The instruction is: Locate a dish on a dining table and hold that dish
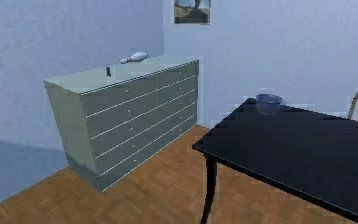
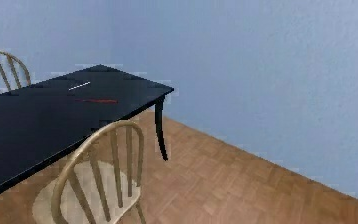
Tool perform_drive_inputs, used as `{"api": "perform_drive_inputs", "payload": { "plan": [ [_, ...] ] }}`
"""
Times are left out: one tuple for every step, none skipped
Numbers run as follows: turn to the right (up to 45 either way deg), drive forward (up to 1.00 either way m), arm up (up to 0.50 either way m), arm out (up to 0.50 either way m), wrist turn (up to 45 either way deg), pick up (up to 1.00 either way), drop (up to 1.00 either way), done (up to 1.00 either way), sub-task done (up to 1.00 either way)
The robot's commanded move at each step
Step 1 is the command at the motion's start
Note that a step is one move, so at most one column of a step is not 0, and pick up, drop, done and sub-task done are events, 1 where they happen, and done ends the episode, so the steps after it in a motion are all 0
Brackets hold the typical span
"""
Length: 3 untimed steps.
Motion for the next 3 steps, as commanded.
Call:
{"api": "perform_drive_inputs", "payload": {
  "plan": [
    [0.0,0.45,0.00,0.00,0.0,0.00,0.00,0.00,0.00],
    [-45.0,0.00,0.00,0.00,0.0,0.00,0.00,0.00,0.00],
    [-12.0,0.00,0.00,0.00,0.0,0.00,0.00,0.00,0.00]
  ]
}}
